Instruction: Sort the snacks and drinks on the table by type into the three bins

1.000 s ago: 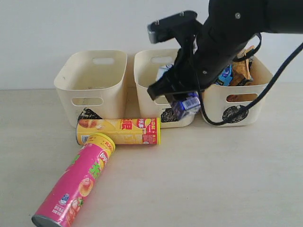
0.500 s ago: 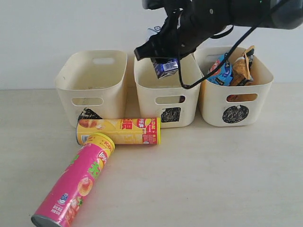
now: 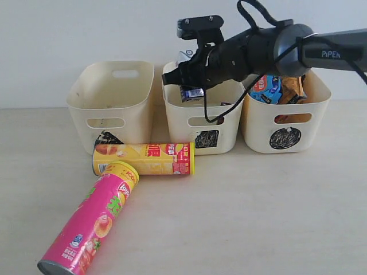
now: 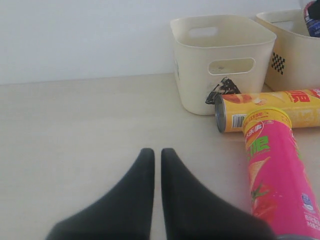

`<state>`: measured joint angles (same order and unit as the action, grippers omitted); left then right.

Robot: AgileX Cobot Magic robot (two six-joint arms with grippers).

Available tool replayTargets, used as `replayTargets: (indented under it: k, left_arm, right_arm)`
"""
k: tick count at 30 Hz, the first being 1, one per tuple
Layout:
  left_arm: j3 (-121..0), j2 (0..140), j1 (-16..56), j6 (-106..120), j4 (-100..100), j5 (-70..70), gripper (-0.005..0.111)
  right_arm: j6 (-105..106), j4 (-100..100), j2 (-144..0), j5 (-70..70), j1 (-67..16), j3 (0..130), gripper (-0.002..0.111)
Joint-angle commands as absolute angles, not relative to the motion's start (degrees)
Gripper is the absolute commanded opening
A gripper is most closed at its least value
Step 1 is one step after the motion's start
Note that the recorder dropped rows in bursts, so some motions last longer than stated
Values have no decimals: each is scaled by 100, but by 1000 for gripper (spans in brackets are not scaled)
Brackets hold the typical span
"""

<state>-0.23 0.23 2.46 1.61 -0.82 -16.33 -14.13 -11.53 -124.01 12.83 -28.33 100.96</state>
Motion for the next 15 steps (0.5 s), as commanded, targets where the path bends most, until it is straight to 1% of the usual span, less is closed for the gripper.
replayTargets:
  k: [1,2,4,9,12,13,15]
  left_arm:
    - [0,0,229,87,-60,-1605,4]
    - [0,0,229,87,-60,-1605,4]
    - [0,0,229,87,-60,-1605,4]
    - [0,0,229,87,-60,-1605,4]
    - [0,0,229,87,-60,-1605,4]
    - [0,0,229,87,-60,-1605,4]
    - [0,0,229,87,-60,-1605,4]
  right_arm:
    - [-1438,-1241,-12451,1073,-2783,10192,60]
    - [-1438,-1241,-12450,1122,-2783,10192,70]
    - [-1438,-1241,-12450,1150,-2783,10192,72]
    - [-1438,-1252,-12339,1338,-2783,10192,71]
    - [-1247,-1263,-12170,1735,-2783,10192,70]
    - [-1172,-1263,-12104,1937,-2783,10192,68]
    - [-1093,-1263,-11975,2397,-2783,10192,60]
